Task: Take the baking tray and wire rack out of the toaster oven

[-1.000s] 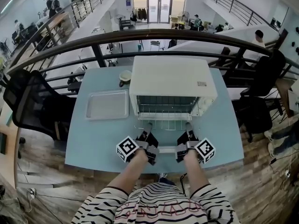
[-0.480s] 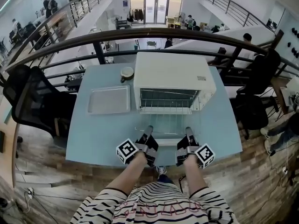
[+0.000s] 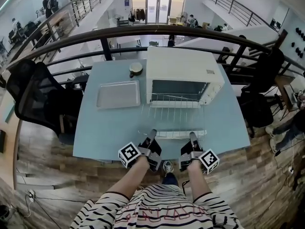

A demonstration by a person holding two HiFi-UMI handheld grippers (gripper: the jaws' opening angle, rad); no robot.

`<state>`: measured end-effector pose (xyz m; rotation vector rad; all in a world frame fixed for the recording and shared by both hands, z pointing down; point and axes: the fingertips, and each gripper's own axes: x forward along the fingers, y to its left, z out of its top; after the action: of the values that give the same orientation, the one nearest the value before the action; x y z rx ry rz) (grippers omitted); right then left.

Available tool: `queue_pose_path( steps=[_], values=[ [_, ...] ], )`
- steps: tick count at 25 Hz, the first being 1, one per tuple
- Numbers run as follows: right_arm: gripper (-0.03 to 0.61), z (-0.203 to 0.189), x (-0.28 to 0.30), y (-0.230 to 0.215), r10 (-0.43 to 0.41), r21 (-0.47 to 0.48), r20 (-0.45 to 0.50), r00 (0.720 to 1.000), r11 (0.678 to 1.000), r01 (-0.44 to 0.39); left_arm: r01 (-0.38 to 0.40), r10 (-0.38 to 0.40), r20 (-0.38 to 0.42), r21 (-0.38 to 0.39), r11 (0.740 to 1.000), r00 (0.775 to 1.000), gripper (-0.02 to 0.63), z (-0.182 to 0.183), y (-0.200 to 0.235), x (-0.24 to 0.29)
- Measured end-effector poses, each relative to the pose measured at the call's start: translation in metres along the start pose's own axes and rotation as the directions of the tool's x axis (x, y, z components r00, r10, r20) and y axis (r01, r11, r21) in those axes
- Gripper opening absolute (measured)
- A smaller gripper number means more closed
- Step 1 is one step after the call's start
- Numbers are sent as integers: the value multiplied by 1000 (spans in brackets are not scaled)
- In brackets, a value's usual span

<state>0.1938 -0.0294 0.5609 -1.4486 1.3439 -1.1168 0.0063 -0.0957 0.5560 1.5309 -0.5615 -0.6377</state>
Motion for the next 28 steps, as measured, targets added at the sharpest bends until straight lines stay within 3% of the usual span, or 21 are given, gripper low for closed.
queue_pose_path(
  steps=[6, 16, 28],
  values=[
    [28, -52, -18, 1, -1, -10, -44, 999, 1000, 0, -46, 45, 31, 20, 999, 998, 25, 21, 8, -58],
    [28, -152, -13, 17, 1, -10, -192, 981, 1000, -3, -102, 98, 163, 16, 995, 982, 25, 80, 20, -147],
    [28, -260, 35, 5, -60, -26, -406, 912, 998, 54, -192, 190, 295, -24, 981, 936, 25, 168, 52, -207]
  ],
)
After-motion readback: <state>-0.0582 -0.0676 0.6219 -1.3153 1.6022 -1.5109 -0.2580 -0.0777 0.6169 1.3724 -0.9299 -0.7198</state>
